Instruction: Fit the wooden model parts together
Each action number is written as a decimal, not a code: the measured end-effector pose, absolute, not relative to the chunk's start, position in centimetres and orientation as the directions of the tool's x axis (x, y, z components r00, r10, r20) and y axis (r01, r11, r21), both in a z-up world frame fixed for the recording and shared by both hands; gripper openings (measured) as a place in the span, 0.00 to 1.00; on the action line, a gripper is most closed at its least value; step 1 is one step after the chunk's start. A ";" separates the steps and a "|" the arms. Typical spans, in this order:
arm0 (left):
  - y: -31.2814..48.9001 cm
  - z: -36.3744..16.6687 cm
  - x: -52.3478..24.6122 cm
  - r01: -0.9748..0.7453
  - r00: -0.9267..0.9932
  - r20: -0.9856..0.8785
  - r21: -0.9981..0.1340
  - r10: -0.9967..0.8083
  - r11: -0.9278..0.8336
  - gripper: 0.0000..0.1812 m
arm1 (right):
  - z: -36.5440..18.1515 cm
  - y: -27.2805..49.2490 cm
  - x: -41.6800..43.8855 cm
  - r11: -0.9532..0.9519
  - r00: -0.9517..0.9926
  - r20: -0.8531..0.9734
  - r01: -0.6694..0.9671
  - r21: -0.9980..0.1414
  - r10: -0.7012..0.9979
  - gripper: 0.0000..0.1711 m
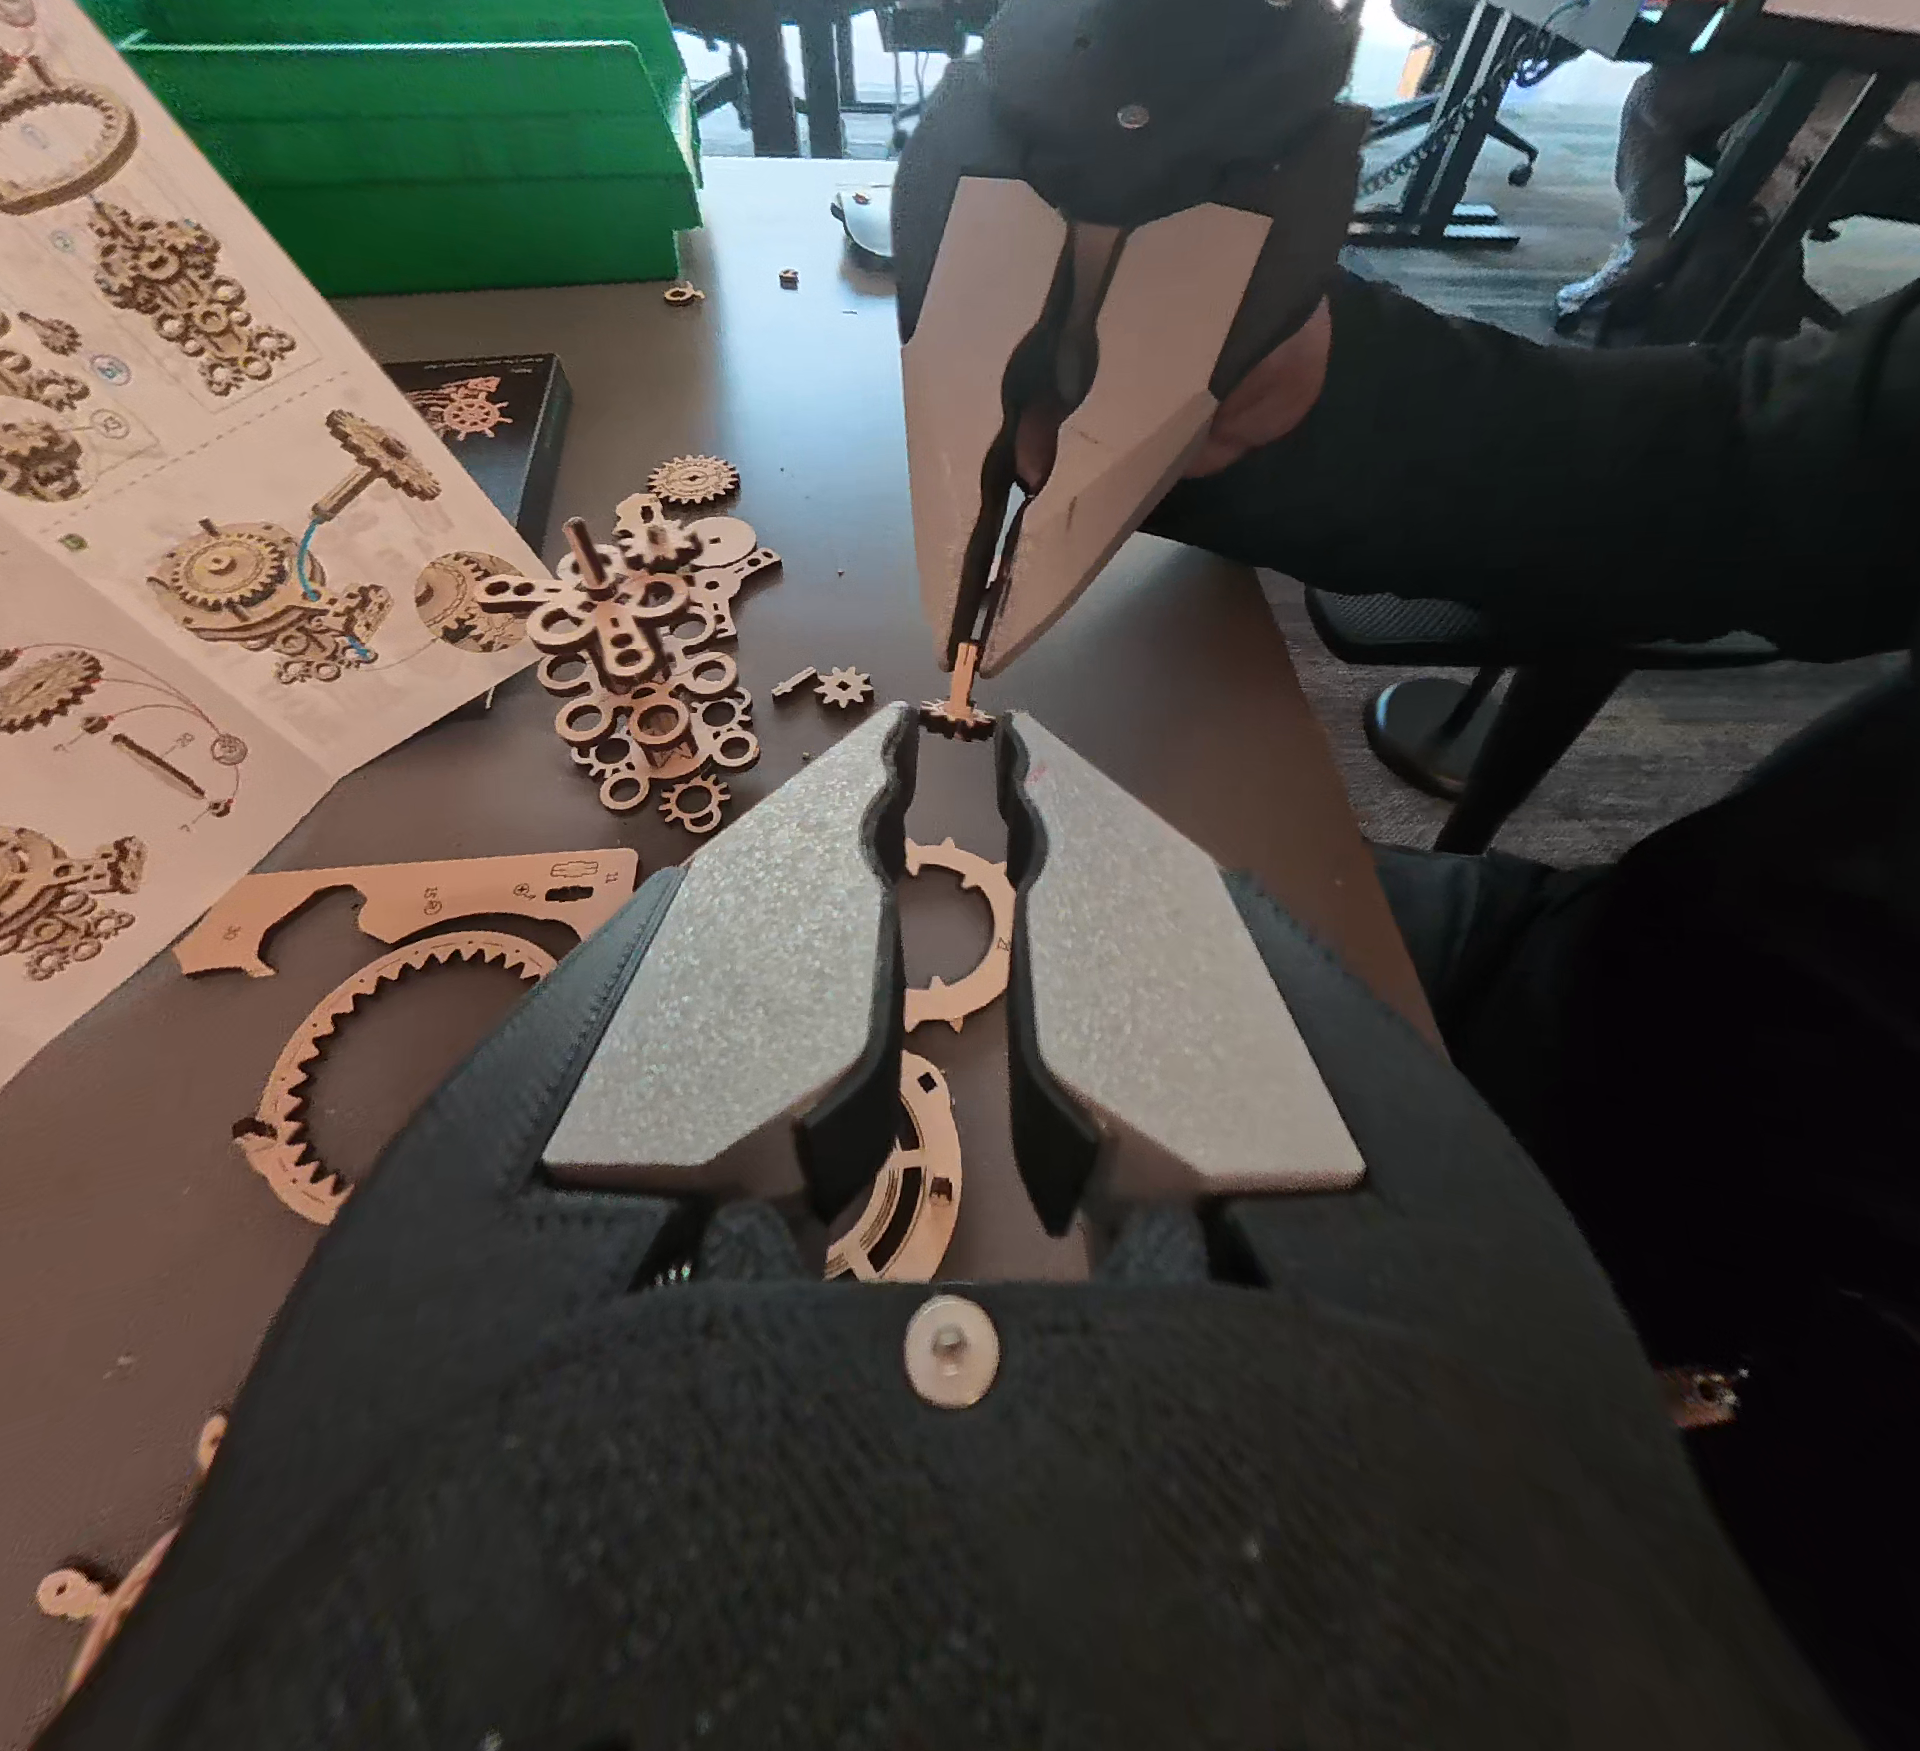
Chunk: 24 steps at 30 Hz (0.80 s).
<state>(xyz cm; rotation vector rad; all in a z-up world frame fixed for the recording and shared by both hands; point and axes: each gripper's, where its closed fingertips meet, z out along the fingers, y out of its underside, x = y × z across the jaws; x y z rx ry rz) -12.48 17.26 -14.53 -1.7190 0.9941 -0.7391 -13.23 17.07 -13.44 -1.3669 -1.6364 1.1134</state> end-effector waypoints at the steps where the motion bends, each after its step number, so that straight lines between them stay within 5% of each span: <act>1: 17.2 -14.5 -12.4 -0.289 0.475 0.015 -0.942 -0.880 -0.172 0.06 | -13.4 17.0 -13.2 0.060 -0.182 -0.007 0.360 -0.931 0.983 0.00; 5: 17.6 -14.3 -12.6 -0.281 0.496 -0.015 -0.949 -0.868 -0.144 0.06 | -13.1 17.5 -13.2 0.026 -0.164 -0.034 0.350 -0.936 0.986 0.00; 14: 20.5 -14.9 -14.9 -0.264 0.642 -0.042 -0.950 -0.766 -0.169 0.06 | -13.3 25.1 -10.1 -0.062 0.184 0.026 0.454 -0.889 0.983 0.24; 24: 22.1 -16.3 -16.0 -0.359 0.703 -0.188 -0.926 -0.686 -0.114 0.06 | -16.5 27.0 -12.4 -0.218 0.300 -0.073 0.483 -0.848 0.951 0.29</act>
